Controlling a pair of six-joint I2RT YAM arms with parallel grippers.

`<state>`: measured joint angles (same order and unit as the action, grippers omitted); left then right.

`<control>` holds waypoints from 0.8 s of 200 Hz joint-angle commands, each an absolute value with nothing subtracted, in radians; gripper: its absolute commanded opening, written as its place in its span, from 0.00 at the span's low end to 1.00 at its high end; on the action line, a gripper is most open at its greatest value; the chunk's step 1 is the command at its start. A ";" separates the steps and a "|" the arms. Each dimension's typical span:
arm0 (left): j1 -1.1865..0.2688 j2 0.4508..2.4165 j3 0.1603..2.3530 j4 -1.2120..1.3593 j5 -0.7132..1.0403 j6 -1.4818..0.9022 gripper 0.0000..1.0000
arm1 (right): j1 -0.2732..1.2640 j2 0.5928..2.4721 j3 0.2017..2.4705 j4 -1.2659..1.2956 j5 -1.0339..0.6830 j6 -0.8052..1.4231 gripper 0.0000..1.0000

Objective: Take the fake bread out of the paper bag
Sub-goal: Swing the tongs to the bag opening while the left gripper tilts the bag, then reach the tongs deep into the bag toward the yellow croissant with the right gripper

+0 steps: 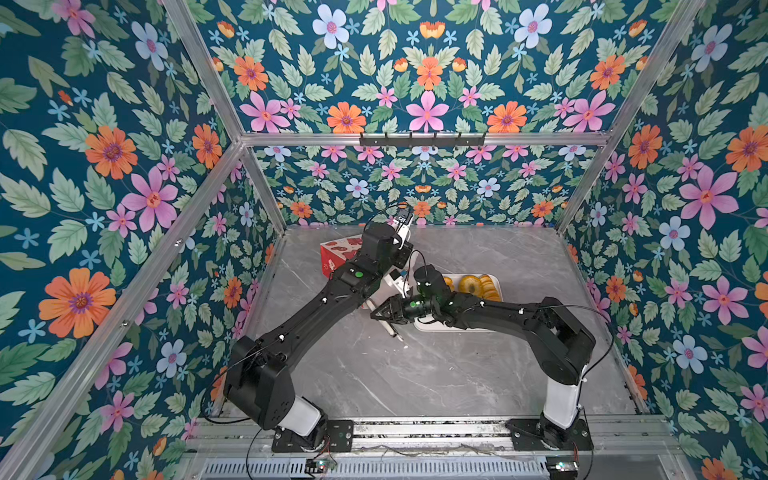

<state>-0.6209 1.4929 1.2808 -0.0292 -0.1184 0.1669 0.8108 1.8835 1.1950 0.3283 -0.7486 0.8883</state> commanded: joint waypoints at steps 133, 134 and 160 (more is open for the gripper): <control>-0.620 1.121 0.807 0.228 -0.008 0.122 0.00 | 0.835 1.737 1.097 -0.058 -0.455 0.698 0.34; -0.620 1.119 0.805 0.227 -0.006 0.122 0.00 | 0.835 1.736 1.097 -0.060 -0.454 0.696 0.34; -0.620 1.077 0.774 0.210 0.022 0.118 0.00 | 0.834 1.697 1.086 -0.080 -0.437 0.692 0.34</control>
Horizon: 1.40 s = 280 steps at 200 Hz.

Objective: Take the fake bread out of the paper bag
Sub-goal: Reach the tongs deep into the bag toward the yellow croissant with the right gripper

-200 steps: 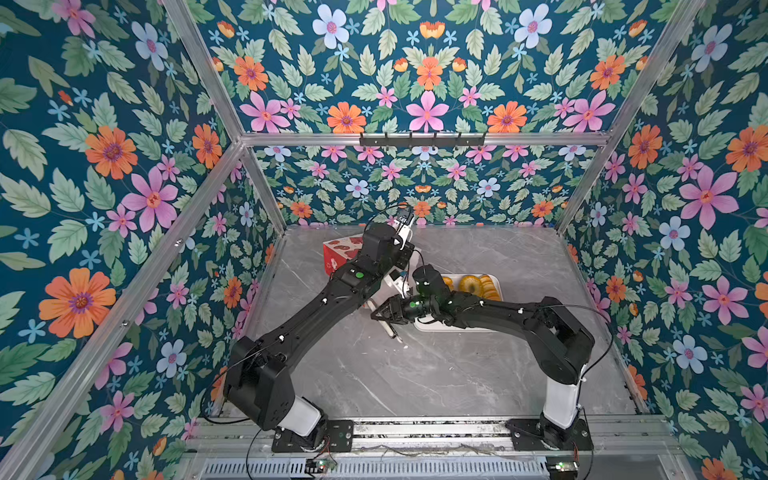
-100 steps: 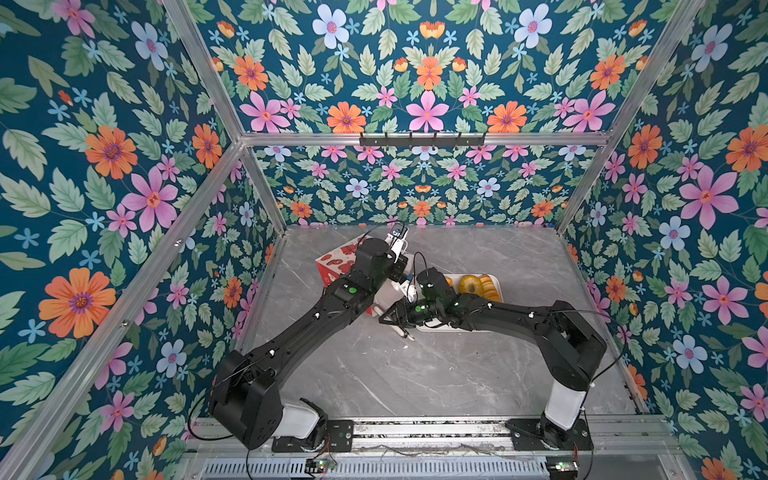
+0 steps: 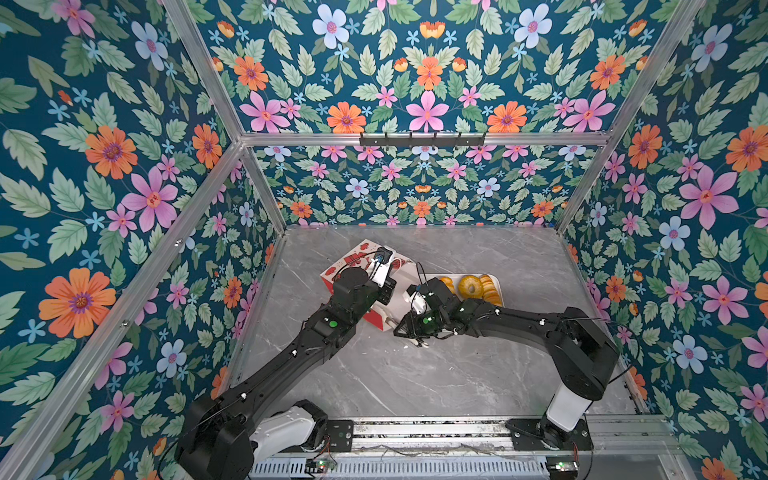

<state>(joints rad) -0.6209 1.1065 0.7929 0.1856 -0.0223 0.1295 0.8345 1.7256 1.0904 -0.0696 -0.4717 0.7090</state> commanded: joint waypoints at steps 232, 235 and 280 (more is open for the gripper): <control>-0.620 0.977 0.699 0.230 0.039 0.088 0.00 | 0.814 1.863 1.194 0.180 -0.461 0.853 0.37; -0.620 0.978 0.699 0.234 0.038 0.085 0.00 | 0.813 1.861 1.189 0.195 -0.459 0.855 0.37; -0.620 1.027 0.719 0.308 0.016 0.044 0.00 | 0.835 1.851 1.154 0.243 -0.421 0.889 0.37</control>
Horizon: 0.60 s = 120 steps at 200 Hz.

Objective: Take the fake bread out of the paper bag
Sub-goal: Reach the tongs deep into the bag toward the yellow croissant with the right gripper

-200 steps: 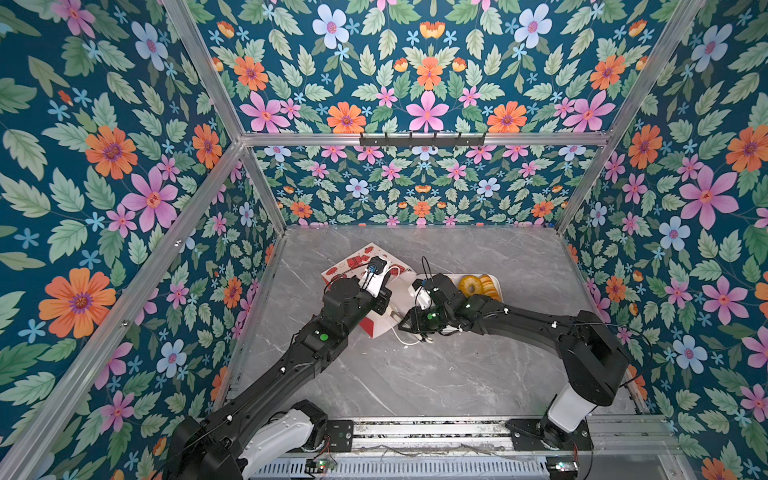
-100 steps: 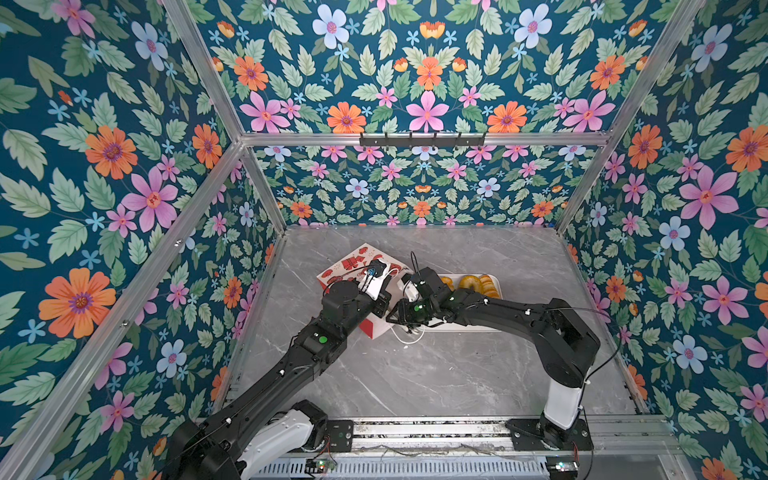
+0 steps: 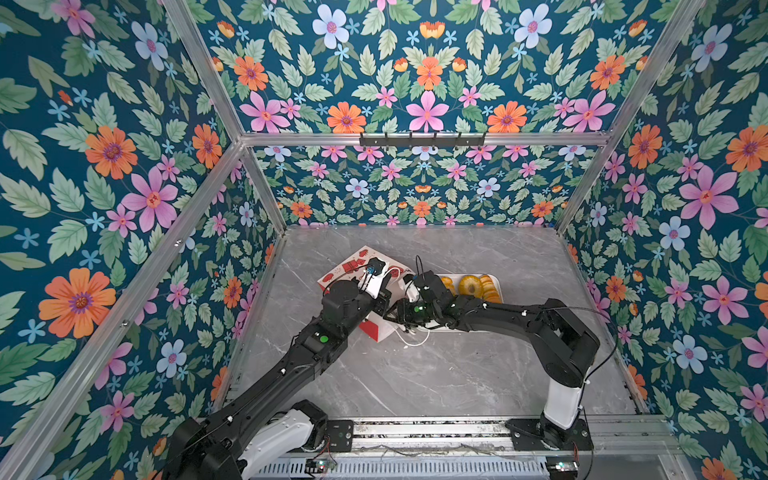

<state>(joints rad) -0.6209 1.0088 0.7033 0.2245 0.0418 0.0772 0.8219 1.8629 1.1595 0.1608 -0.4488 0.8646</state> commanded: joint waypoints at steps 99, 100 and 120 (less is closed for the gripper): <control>-0.620 1.056 0.735 0.359 0.064 0.001 0.00 | 0.851 1.952 1.241 0.276 -0.397 0.905 0.39; -0.620 1.057 0.735 0.359 0.064 0.000 0.00 | 0.852 1.953 1.242 0.277 -0.397 0.905 0.39; -0.620 1.056 0.733 0.372 0.058 -0.007 0.00 | 0.861 1.958 1.246 0.278 -0.387 0.908 0.39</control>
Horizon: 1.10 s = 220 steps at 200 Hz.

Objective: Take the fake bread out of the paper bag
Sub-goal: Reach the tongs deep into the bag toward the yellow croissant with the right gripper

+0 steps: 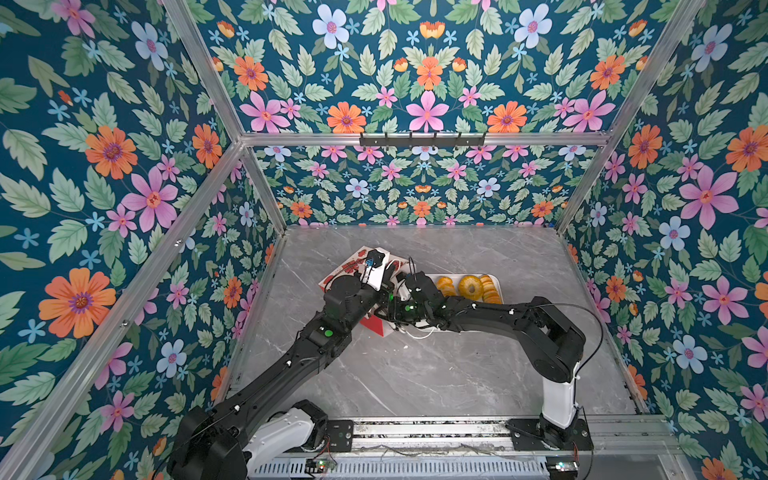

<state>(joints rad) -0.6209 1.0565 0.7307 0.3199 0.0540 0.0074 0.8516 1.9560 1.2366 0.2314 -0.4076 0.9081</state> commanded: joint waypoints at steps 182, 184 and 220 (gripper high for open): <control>-0.620 1.045 0.733 0.369 0.121 -0.023 0.00 | 0.844 2.073 1.373 0.301 -0.419 0.931 0.47; -0.621 1.046 0.733 0.368 0.122 -0.023 0.00 | 0.841 2.074 1.374 0.297 -0.421 0.930 0.47; -0.620 1.049 0.734 0.364 0.130 -0.023 0.00 | 0.819 2.087 1.400 0.273 -0.422 0.921 0.47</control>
